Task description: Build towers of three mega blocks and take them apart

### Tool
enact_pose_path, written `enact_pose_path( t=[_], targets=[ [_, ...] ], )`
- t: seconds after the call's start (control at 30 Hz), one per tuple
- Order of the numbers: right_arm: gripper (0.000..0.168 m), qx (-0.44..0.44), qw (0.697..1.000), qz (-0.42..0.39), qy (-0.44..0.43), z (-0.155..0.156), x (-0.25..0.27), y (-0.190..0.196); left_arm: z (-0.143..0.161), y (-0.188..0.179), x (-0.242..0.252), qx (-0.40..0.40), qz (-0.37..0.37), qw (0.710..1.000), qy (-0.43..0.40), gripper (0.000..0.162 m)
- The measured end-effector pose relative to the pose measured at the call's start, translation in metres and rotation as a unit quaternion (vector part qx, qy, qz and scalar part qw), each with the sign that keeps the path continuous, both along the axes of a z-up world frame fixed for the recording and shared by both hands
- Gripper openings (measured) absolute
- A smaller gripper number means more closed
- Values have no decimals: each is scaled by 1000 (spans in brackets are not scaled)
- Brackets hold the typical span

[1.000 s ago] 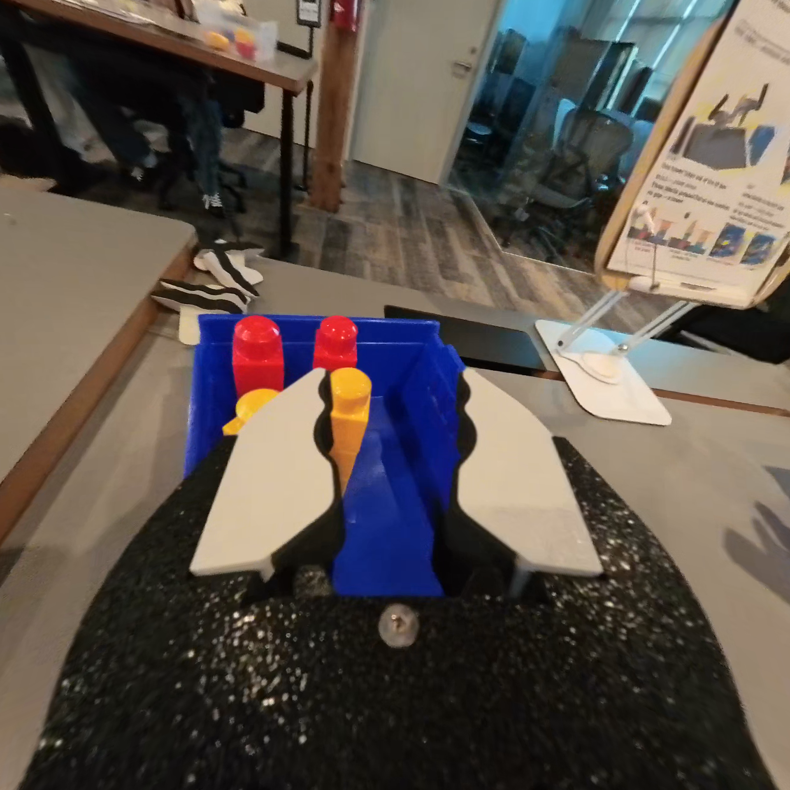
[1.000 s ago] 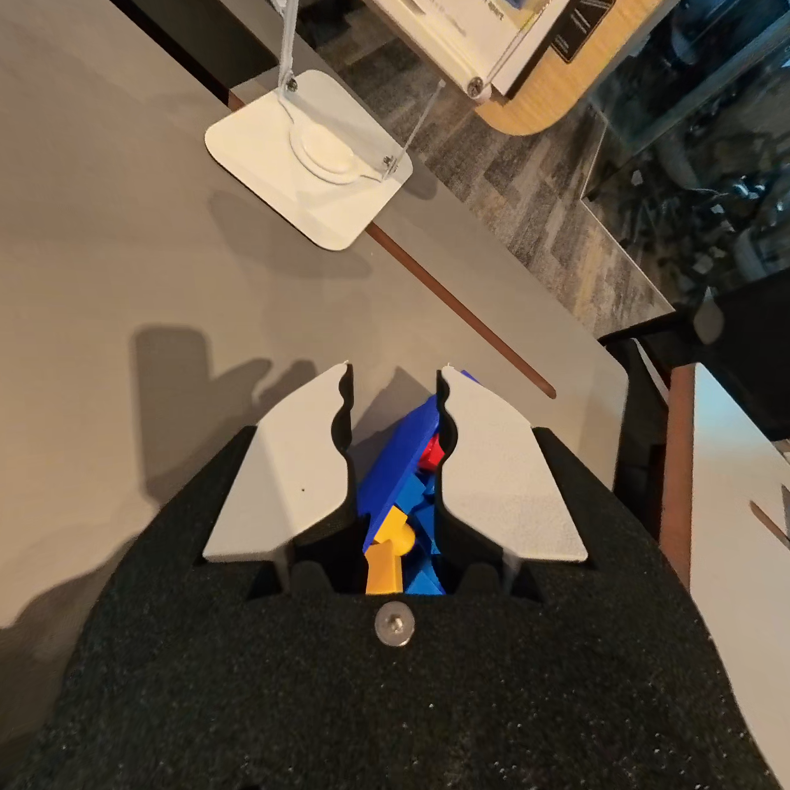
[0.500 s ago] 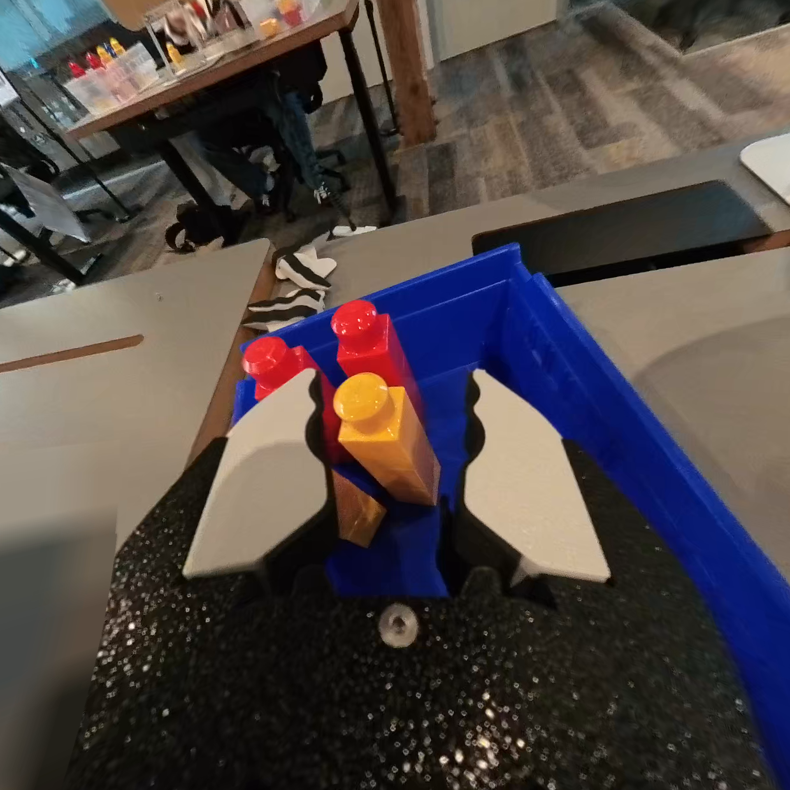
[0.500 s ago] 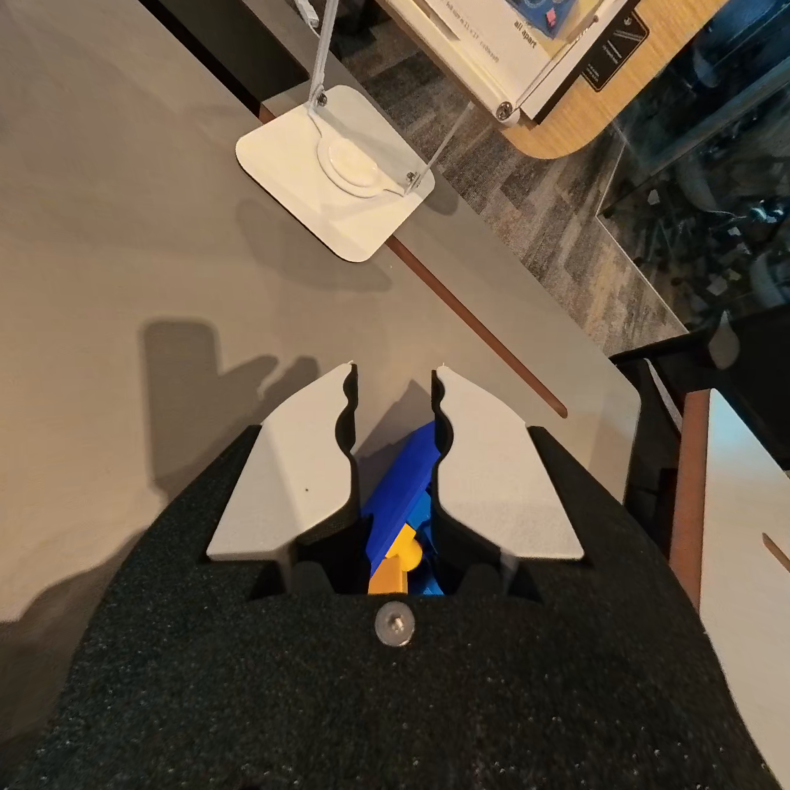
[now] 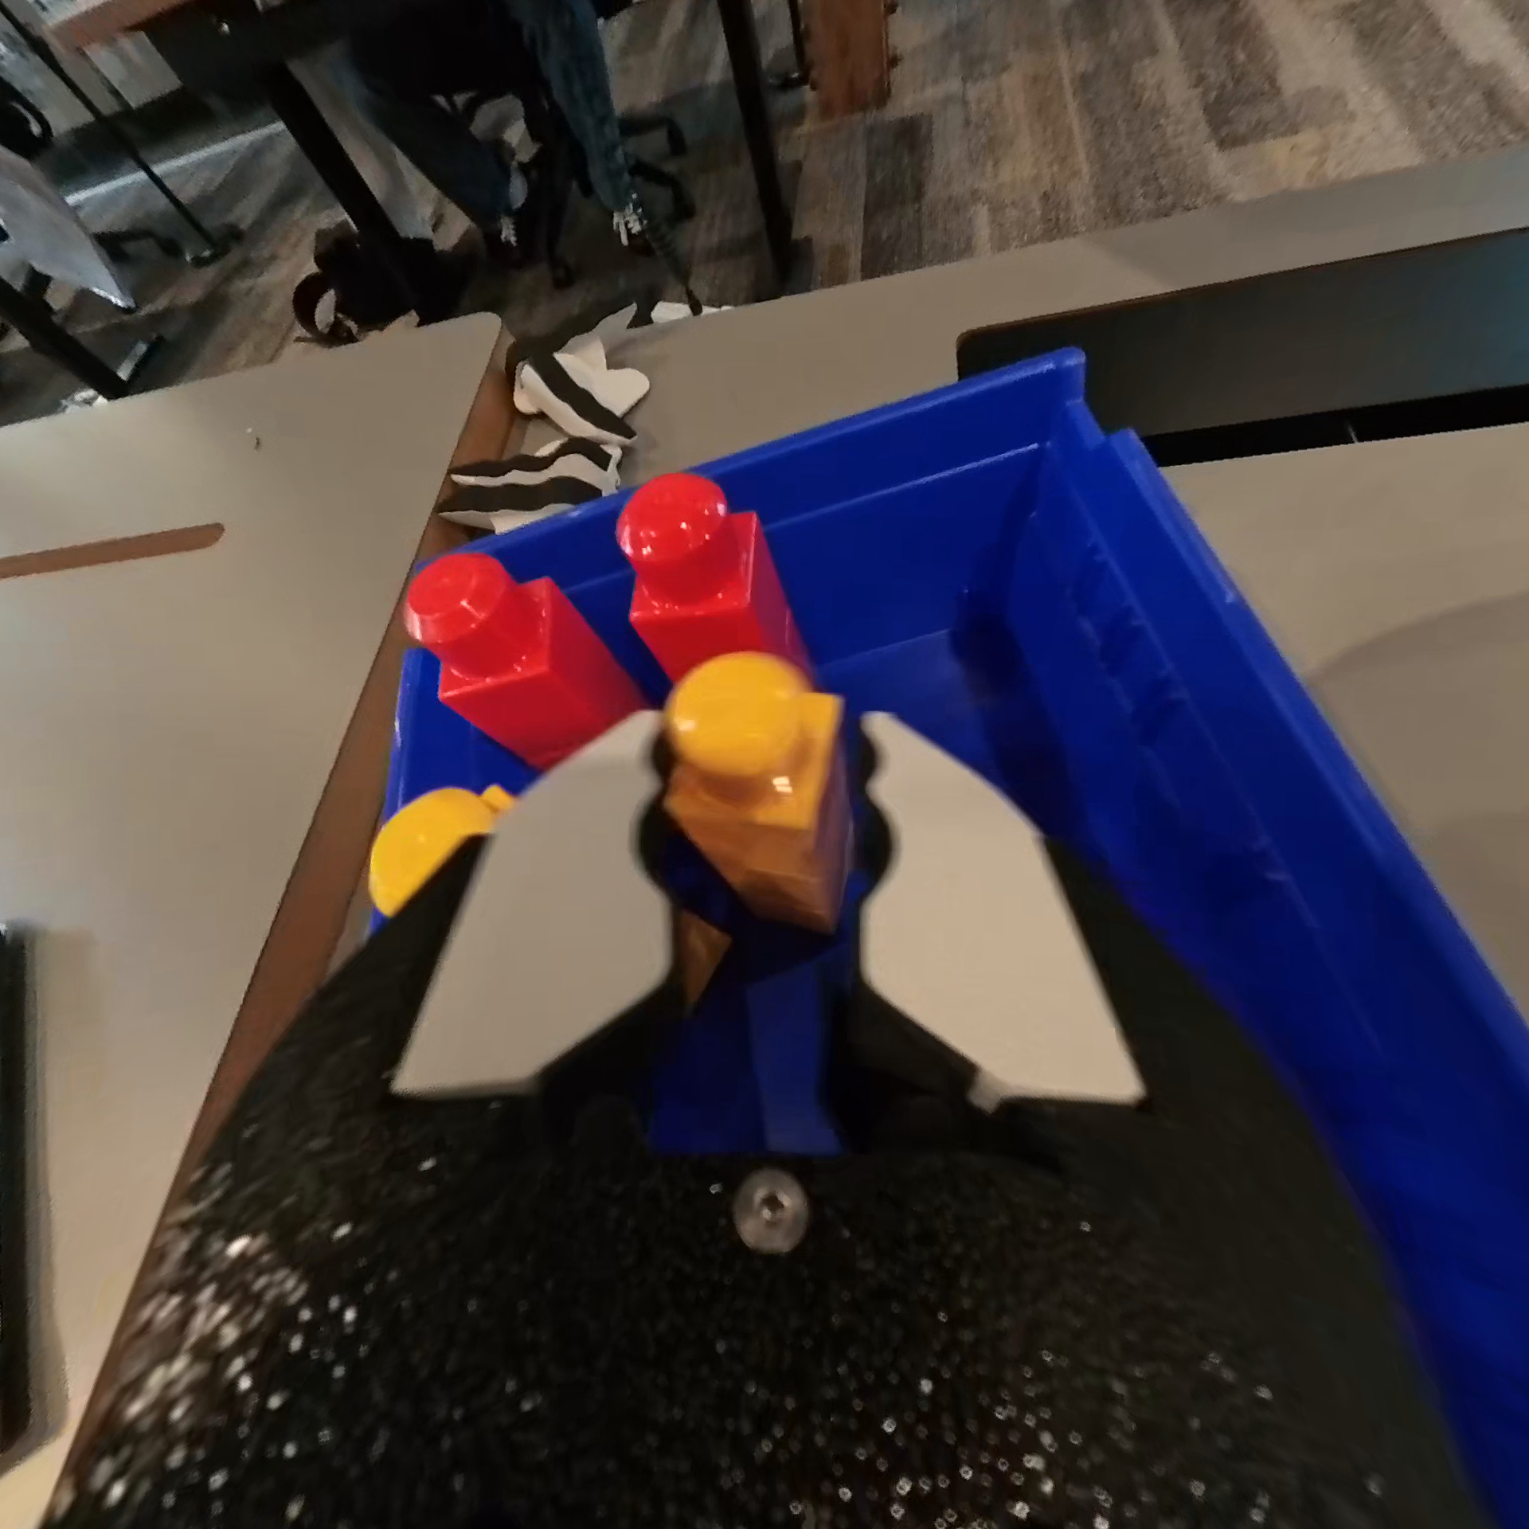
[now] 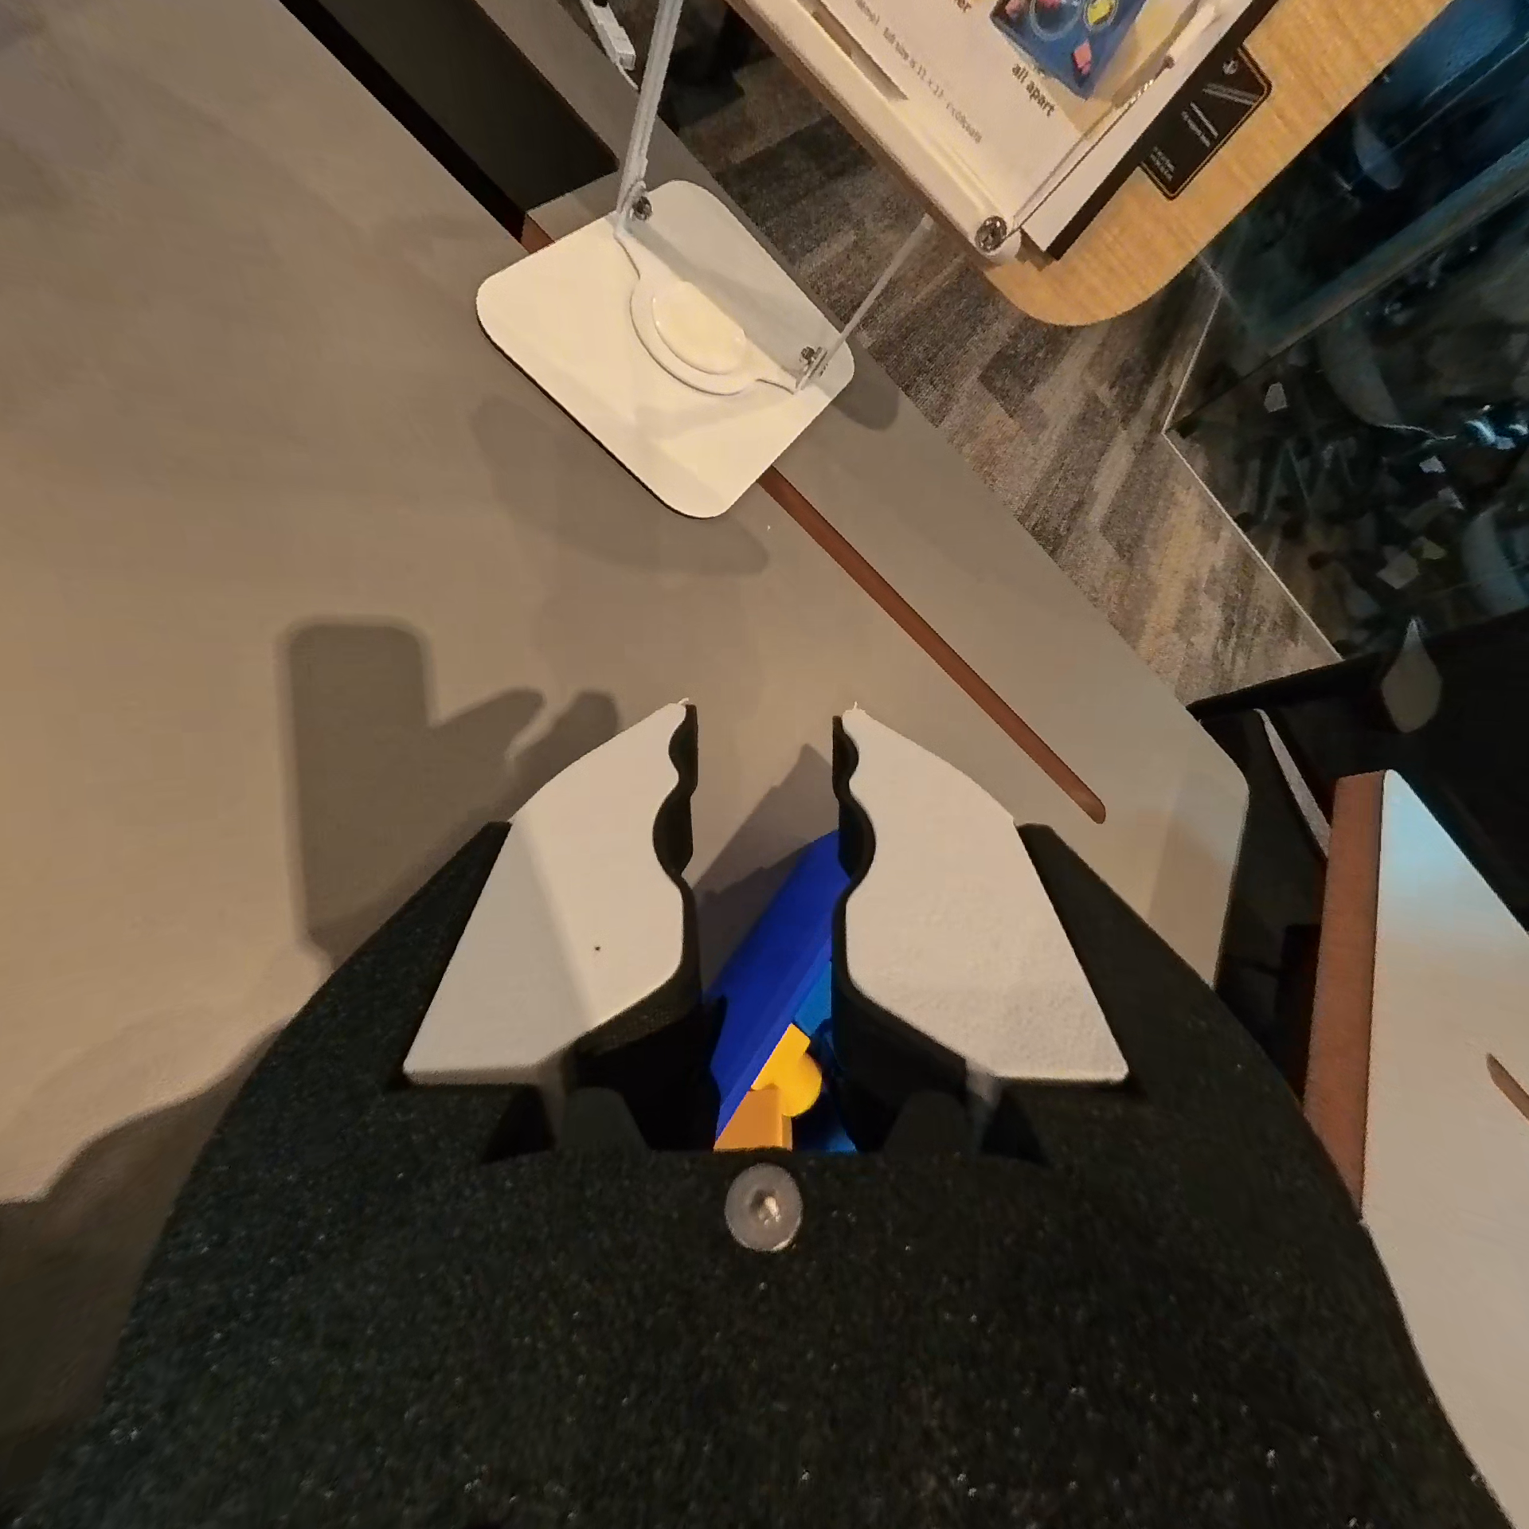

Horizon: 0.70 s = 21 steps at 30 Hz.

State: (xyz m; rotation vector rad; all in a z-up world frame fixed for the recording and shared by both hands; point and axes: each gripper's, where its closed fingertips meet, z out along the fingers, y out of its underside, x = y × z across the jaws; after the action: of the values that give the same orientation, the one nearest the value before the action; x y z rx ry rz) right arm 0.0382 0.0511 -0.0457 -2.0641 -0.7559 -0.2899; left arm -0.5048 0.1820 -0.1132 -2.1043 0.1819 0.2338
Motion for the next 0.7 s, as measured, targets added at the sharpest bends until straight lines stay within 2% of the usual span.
enact_pose_path(
  t=[0.03,0.17,0.3,0.4,0.47,0.53,0.7],
  targets=[
    [30,1,1000,1,0,0,-1,0,-1,0,0,-3,0,1000,-1,37],
    [29,10,1000,22,5,4,-9,1,1,-4,1,-13,-4,1000,15,36],
    [29,41,994,93,33,18,-40,-1,24,-10,16,13,-41,999,13,35],
    [34,69,981,171,62,32,-75,-6,59,-20,54,60,-132,989,-31,35],
    [37,83,967,225,82,40,-102,-10,85,-34,89,91,-213,971,-63,34],
    [41,91,951,280,100,45,-131,-15,104,-49,116,106,-268,956,-48,33],
    [52,85,908,388,133,44,-203,-26,135,-99,201,127,-447,883,-69,33]
  ],
)
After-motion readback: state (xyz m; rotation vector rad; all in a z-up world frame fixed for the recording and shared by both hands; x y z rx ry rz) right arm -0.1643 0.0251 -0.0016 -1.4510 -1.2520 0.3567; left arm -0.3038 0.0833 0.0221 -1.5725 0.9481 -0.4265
